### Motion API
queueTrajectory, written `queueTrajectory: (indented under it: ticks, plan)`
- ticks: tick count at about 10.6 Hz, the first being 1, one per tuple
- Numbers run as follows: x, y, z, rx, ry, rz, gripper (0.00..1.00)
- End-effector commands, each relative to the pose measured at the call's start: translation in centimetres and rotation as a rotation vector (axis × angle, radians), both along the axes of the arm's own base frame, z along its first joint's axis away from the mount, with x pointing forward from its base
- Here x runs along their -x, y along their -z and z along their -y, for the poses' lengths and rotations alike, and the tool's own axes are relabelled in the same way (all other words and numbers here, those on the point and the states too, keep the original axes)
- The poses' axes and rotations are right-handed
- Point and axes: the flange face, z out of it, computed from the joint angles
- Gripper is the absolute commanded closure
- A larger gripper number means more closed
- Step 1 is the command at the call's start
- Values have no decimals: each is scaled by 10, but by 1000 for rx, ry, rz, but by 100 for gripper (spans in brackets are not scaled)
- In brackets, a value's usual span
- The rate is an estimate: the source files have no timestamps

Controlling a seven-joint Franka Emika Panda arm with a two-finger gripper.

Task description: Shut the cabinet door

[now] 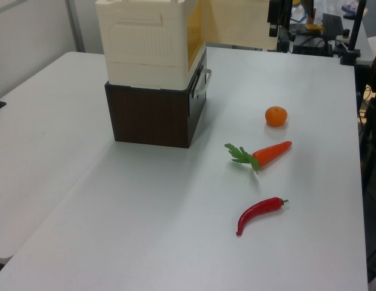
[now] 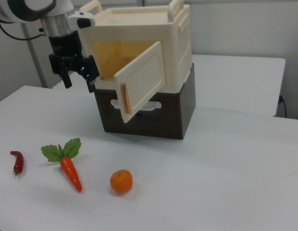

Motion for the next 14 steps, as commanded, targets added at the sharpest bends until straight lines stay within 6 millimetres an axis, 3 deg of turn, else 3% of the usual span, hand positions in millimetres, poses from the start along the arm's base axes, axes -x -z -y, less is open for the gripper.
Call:
queueTrajectory:
  ticks: [1,4,6,7,10,11,14]
  plan:
    - [0,1,-2,-1,0,8,0]
    - [0,2,-6,1,-12,4,0]
    - [1,2,-8,1,-38,-3,13]
    - [1,1,-8,1,-58,-4,28]
    - [5,-3,4,0,-165,-6,91]
    - [8,-6,17,-2,-168,-11,100]
    - [29,-22,59,-16,-268,-36,100]
